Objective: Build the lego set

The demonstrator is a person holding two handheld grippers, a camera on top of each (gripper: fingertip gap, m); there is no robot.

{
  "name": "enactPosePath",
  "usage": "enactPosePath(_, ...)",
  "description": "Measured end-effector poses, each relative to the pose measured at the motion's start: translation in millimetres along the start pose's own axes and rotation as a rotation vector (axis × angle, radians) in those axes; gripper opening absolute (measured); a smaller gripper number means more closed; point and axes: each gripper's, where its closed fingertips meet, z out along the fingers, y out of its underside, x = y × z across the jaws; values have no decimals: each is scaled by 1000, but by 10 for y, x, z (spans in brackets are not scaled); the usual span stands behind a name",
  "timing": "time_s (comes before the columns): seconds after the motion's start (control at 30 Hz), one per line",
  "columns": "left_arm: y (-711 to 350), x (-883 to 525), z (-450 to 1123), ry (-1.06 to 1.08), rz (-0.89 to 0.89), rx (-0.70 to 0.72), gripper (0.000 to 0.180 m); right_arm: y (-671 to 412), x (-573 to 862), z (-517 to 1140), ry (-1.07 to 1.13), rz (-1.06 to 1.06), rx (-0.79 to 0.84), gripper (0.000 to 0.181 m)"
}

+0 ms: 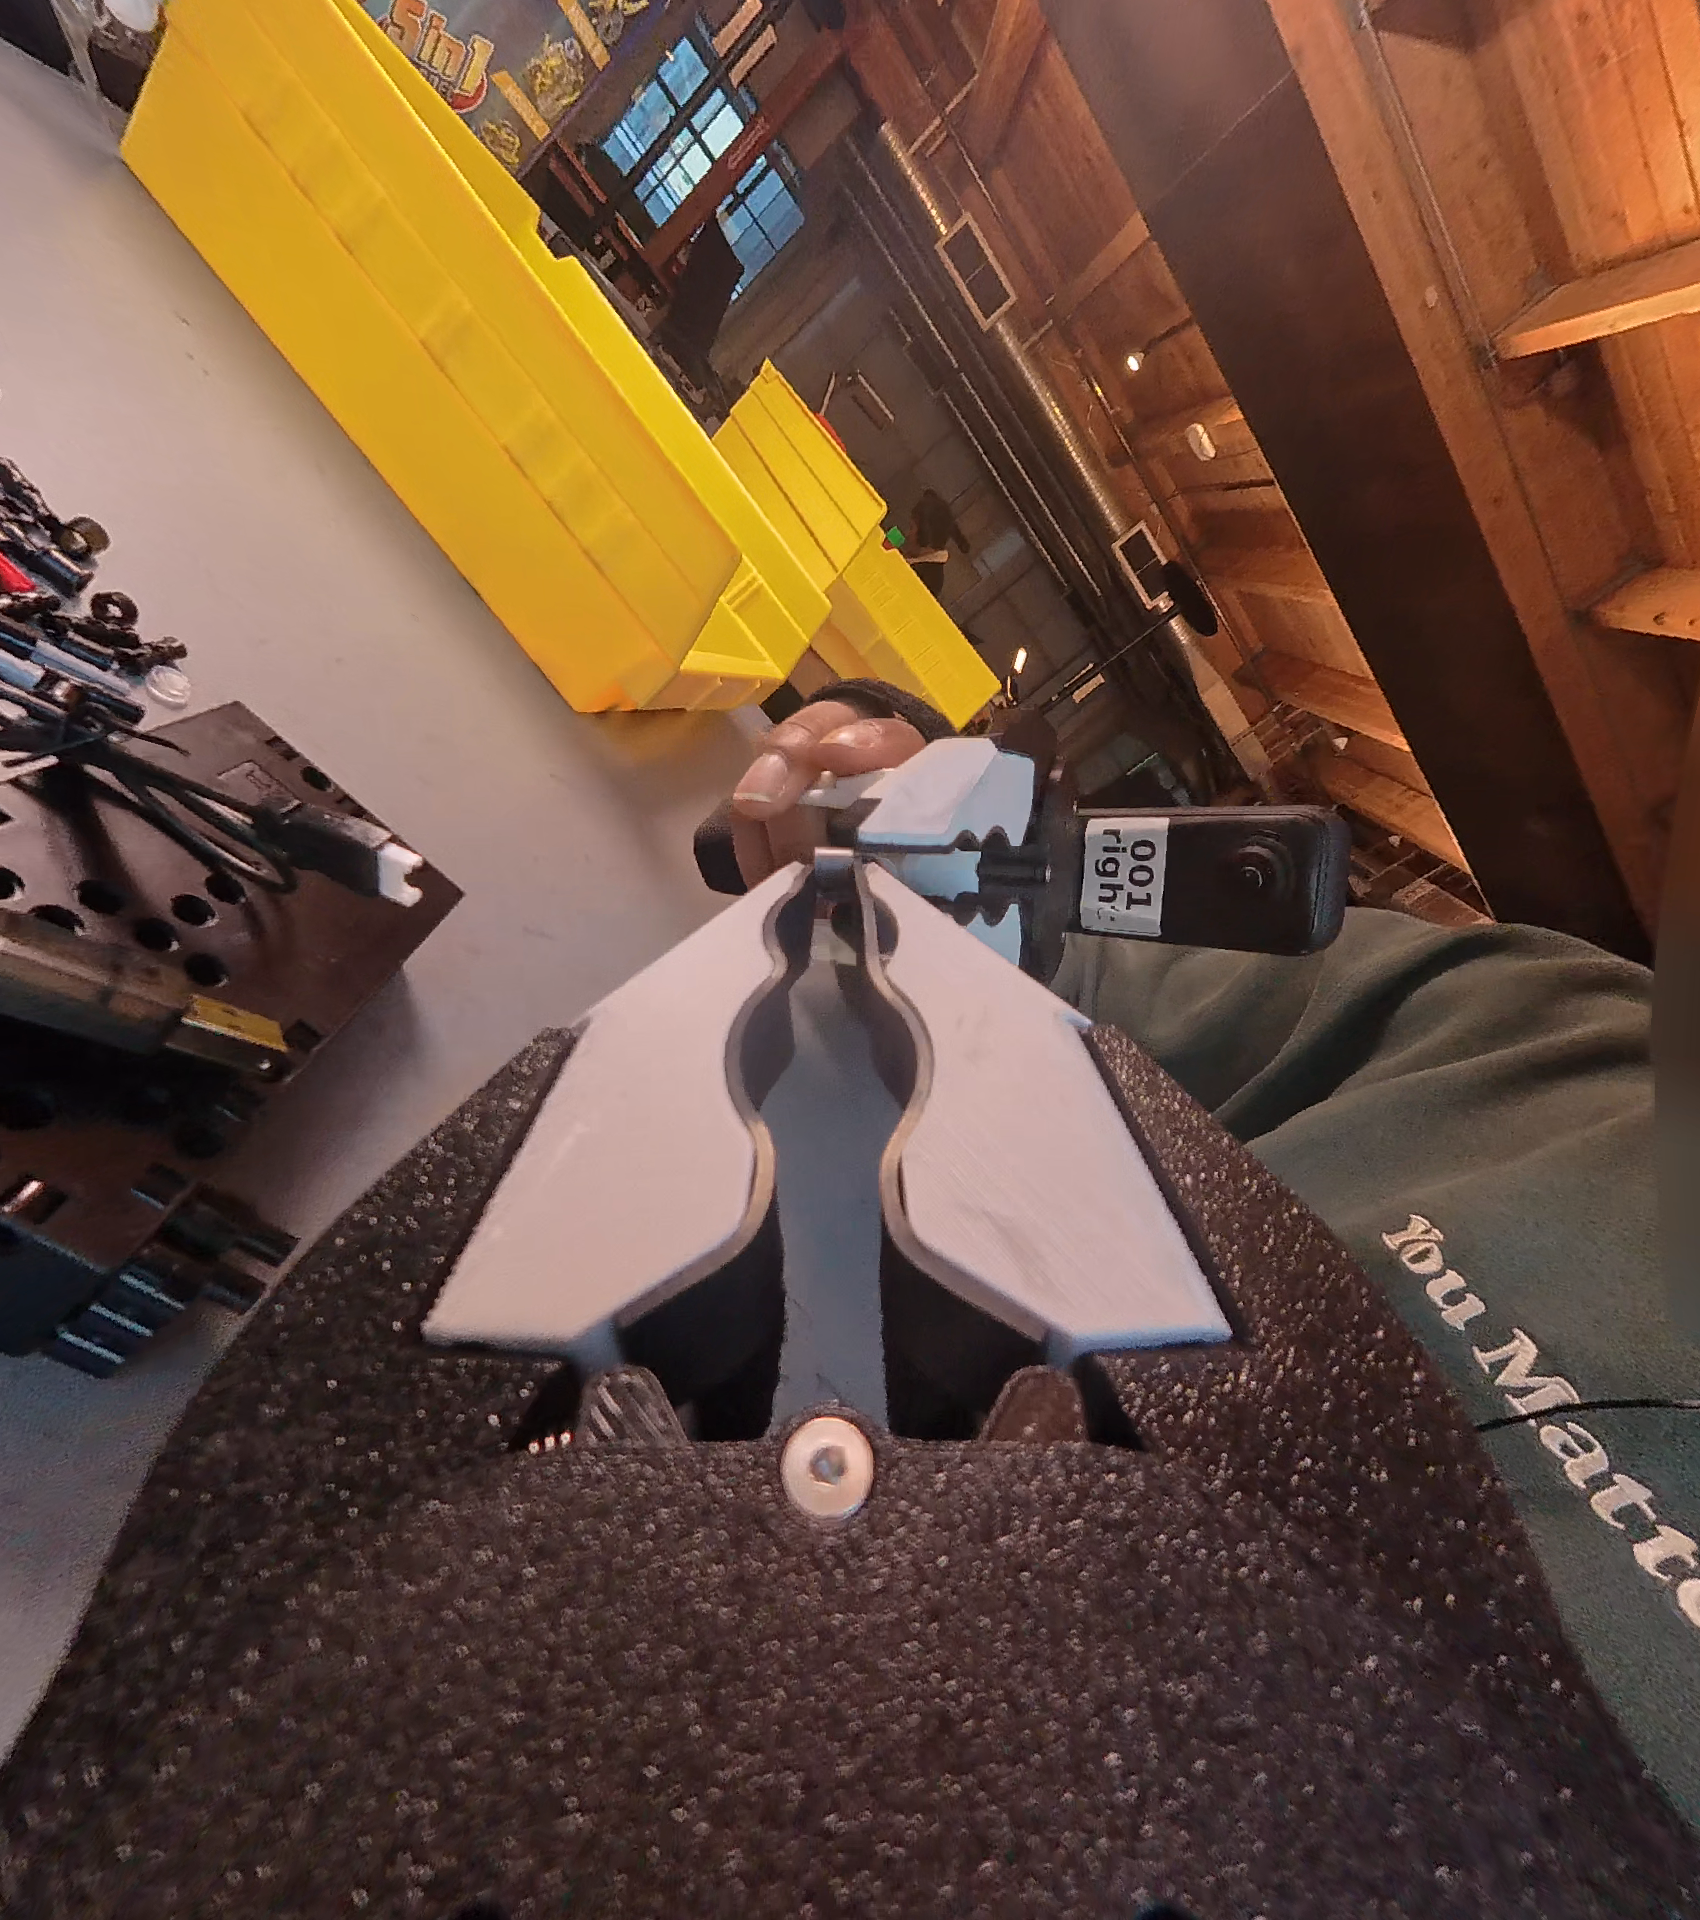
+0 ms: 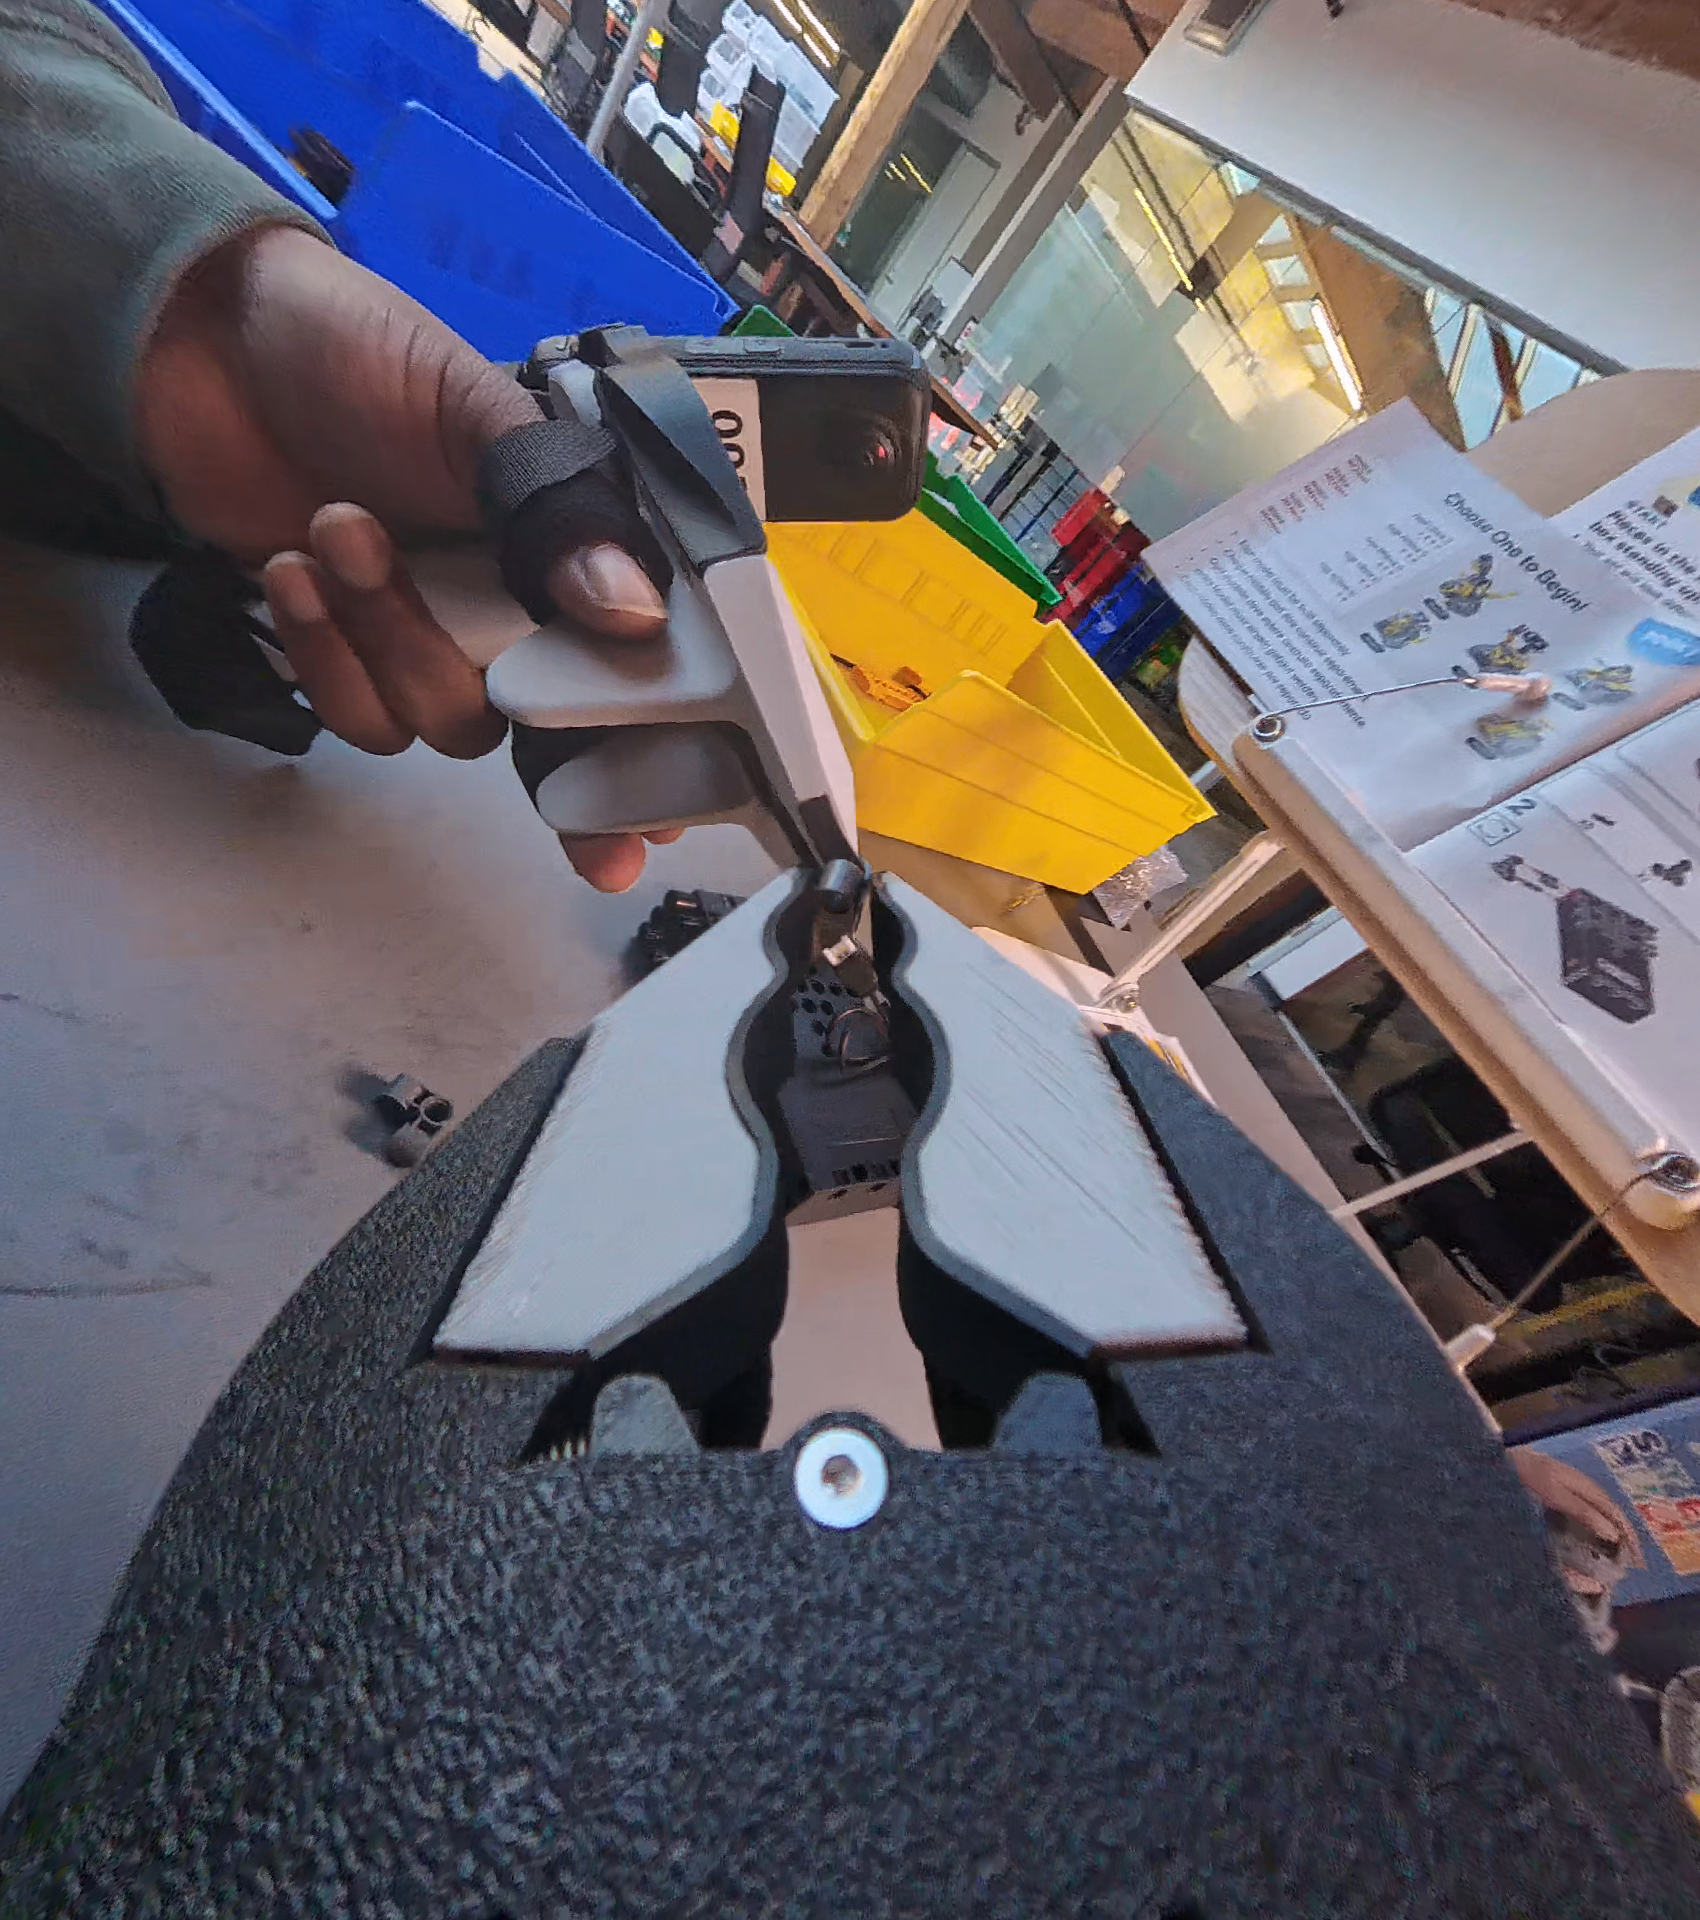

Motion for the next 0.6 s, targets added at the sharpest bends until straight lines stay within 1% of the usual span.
enactPosePath(0.07, 10, -1, 6, 3, -10, -1, 7, 1, -5, -3, 4, -8, 1, 8)
enactPosePath(0.17, 9, 3, 0, 22, -36, 8, 7, 6, 0, -5, -15, 31, 5, 8)
enactPosePath(0.37, 34, 37, 4, 43, -28, -2, 7, -5, -29, -39, -98, 128, 25, 6)
enactPosePath(0.43, 19, 39, -11, 24, 62, -10, 7, -11, -15, -75, -167, 234, 34, 5)
enactPosePath(0.5, 18, -51, -59, -72, 242, -63, 14, 83, -44, -144, -294, 378, -9, 6)
enactPosePath(0.57, 133, -205, -96, -180, 417, -197, 25, 271, -203, -249, -455, 479, -117, 6)
enactPosePath(0.6, 199, -274, -101, -225, 488, -265, 31, 372, -271, -286, -495, 497, -169, 6)
